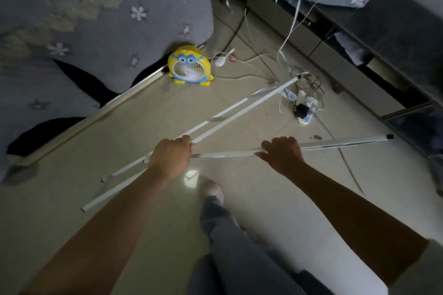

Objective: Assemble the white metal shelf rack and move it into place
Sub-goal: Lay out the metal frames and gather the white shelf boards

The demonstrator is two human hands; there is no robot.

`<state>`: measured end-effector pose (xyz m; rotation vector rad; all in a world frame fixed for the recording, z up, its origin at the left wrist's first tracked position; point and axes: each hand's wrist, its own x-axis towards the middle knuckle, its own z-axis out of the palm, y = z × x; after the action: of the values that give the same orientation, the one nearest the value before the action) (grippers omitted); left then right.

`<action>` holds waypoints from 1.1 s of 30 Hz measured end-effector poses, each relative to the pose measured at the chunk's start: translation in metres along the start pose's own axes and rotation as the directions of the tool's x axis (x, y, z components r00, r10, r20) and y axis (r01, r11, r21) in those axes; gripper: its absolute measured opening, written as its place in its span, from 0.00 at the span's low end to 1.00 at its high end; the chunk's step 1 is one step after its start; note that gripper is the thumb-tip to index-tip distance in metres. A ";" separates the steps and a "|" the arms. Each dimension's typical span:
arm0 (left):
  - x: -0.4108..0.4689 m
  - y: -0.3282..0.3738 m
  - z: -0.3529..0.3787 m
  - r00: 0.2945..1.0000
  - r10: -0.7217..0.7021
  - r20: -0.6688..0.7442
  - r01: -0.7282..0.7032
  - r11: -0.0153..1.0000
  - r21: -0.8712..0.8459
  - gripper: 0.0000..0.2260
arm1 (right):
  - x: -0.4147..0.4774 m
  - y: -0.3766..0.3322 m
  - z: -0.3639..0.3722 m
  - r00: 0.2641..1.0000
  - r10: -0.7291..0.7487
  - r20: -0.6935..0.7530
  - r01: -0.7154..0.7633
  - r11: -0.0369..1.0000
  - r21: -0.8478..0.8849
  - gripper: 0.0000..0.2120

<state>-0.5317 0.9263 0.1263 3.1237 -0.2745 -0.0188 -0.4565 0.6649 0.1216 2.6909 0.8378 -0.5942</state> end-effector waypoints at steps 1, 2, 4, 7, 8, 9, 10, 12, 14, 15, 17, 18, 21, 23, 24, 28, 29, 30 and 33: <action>-0.003 -0.017 0.010 0.999 0.015 0.035 -0.015 1.000 -0.003 0.14 | 0.012 -0.016 0.002 1.000 0.004 0.001 -0.004 1.000 0.017 0.23; -0.009 -0.032 0.018 0.998 0.023 0.060 -0.022 1.000 -0.010 0.14 | 0.021 -0.033 0.004 1.000 0.006 0.009 -0.006 0.999 0.042 0.24; -0.024 -0.064 0.036 0.996 0.016 0.088 -0.012 0.999 -0.048 0.12 | 0.039 -0.070 0.008 0.999 0.005 0.040 -0.009 0.995 0.101 0.26; -0.057 -0.110 0.060 0.991 0.005 0.137 0.013 0.991 -0.131 0.14 | 0.059 -0.131 0.021 0.990 0.004 0.141 -0.028 0.986 0.163 0.25; -0.069 -0.127 0.068 0.987 0.001 0.159 0.023 0.989 -0.149 0.15 | 0.065 -0.152 0.025 0.986 0.005 0.168 -0.033 0.986 0.165 0.24; -0.083 -0.144 0.076 0.983 0.000 0.184 0.029 0.987 -0.158 0.15 | 0.070 -0.173 0.028 0.982 0.005 0.191 -0.036 0.986 0.162 0.24; -0.097 -0.161 0.084 0.978 -0.005 0.209 0.040 0.986 -0.162 0.14 | 0.075 -0.195 0.032 0.977 0.007 0.212 -0.042 0.987 0.158 0.24; -0.127 -0.197 0.102 0.959 -0.015 0.282 0.066 0.983 -0.171 0.11 | 0.081 -0.240 0.043 0.967 0.029 0.251 -0.072 0.984 0.165 0.23; -0.160 -0.229 0.120 0.933 -0.012 0.359 0.077 0.983 -0.169 0.10 | 0.081 -0.287 0.058 0.964 0.053 0.260 -0.105 0.976 0.191 0.22; -0.176 -0.244 0.128 0.923 0.000 0.385 0.072 0.982 -0.174 0.10 | 0.080 -0.310 0.068 0.964 0.068 0.256 -0.121 0.973 0.198 0.21; -0.206 -0.269 0.146 0.919 0.009 0.394 0.066 0.982 -0.176 0.12 | 0.078 -0.356 0.090 0.964 0.080 0.254 -0.134 0.970 0.202 0.20; -0.221 -0.279 0.155 0.911 0.012 0.413 0.060 0.985 -0.160 0.13 | 0.078 -0.376 0.103 0.966 0.084 0.245 -0.133 0.972 0.193 0.19; -0.255 -0.303 0.190 0.889 -0.004 0.458 0.082 0.985 -0.150 0.13 | 0.077 -0.427 0.136 0.984 0.076 0.164 -0.101 0.984 0.148 0.11; -0.274 -0.313 0.214 0.891 -0.013 0.454 0.087 0.986 -0.142 0.11 | 0.075 -0.451 0.169 0.998 0.055 0.019 -0.057 0.990 0.132 0.10; -0.282 -0.316 0.227 0.888 -0.012 0.460 0.076 0.990 -0.120 0.10 | 0.077 -0.461 0.185 0.999 0.041 -0.020 -0.038 0.992 0.123 0.11; -0.310 -0.320 0.286 0.868 -0.011 0.496 0.031 0.999 -0.032 0.11 | 0.082 -0.493 0.256 0.987 -0.028 -0.160 0.045 0.994 0.100 0.20; -0.314 -0.319 0.302 0.860 -0.011 0.510 0.015 1.000 -0.004 0.12 | 0.081 -0.499 0.274 0.985 -0.044 -0.169 0.061 0.993 0.098 0.20; -0.319 -0.317 0.317 0.844 -0.010 0.536 -0.002 1.000 0.021 0.12 | 0.080 -0.505 0.294 0.981 -0.062 -0.185 0.082 0.991 0.103 0.21; -0.325 -0.309 0.364 0.839 -0.008 0.544 -0.013 0.999 0.035 0.13 | 0.084 -0.520 0.346 0.951 -0.042 -0.306 0.099 0.980 0.173 0.30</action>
<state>-0.8027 1.2855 -0.2365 3.0749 -0.2781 -0.9254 -0.8044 0.9968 -0.2857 2.9836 1.0039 -0.2896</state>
